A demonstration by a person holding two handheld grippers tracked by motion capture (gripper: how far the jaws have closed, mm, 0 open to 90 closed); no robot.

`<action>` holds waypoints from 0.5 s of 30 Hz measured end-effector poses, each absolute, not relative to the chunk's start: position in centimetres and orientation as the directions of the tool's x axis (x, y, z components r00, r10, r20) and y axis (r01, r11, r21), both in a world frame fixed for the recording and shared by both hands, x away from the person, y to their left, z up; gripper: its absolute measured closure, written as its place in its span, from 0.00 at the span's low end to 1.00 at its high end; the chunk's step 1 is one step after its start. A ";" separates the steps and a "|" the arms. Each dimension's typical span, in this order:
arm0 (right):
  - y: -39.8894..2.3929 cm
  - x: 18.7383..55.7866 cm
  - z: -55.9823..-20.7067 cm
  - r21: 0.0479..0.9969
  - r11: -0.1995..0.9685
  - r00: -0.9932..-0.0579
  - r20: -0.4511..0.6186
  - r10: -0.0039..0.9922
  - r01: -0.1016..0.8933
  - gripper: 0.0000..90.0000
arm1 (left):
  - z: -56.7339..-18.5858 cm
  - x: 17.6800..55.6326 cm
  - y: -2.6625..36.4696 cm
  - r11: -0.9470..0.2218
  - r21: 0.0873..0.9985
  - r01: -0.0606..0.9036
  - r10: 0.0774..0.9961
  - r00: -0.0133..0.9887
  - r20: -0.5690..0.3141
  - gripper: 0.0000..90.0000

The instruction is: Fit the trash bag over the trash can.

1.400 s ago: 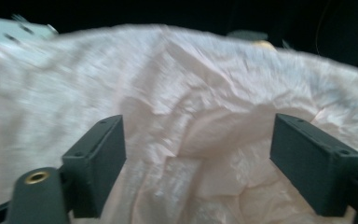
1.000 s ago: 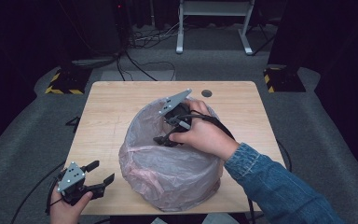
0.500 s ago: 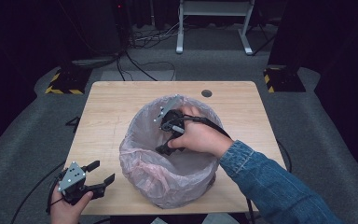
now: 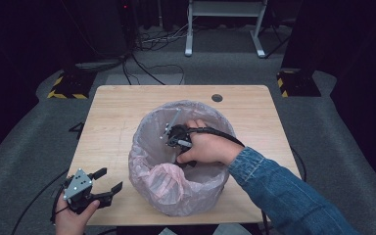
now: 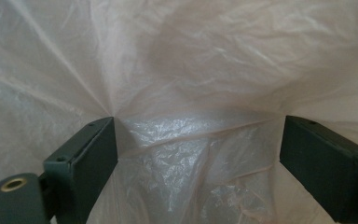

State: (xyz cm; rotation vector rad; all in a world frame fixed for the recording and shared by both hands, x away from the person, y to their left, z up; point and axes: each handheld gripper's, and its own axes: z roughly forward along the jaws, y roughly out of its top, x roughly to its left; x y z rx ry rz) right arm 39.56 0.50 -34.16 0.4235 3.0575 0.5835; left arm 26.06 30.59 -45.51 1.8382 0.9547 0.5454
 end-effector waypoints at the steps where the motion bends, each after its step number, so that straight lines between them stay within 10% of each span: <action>1: 0.5 39.5 -34.2 0.353 0.899 -0.964 0.048 0.260 0.260 0.12 | -45.5 26.1 30.5 -0.232 0.897 0.377 0.804 0.593 -0.041 0.26; 15: 0.5 39.4 -31.1 0.546 0.802 -0.964 0.044 0.261 0.242 0.25 | -45.5 26.2 30.7 -0.232 0.898 0.373 0.803 0.595 -0.040 0.26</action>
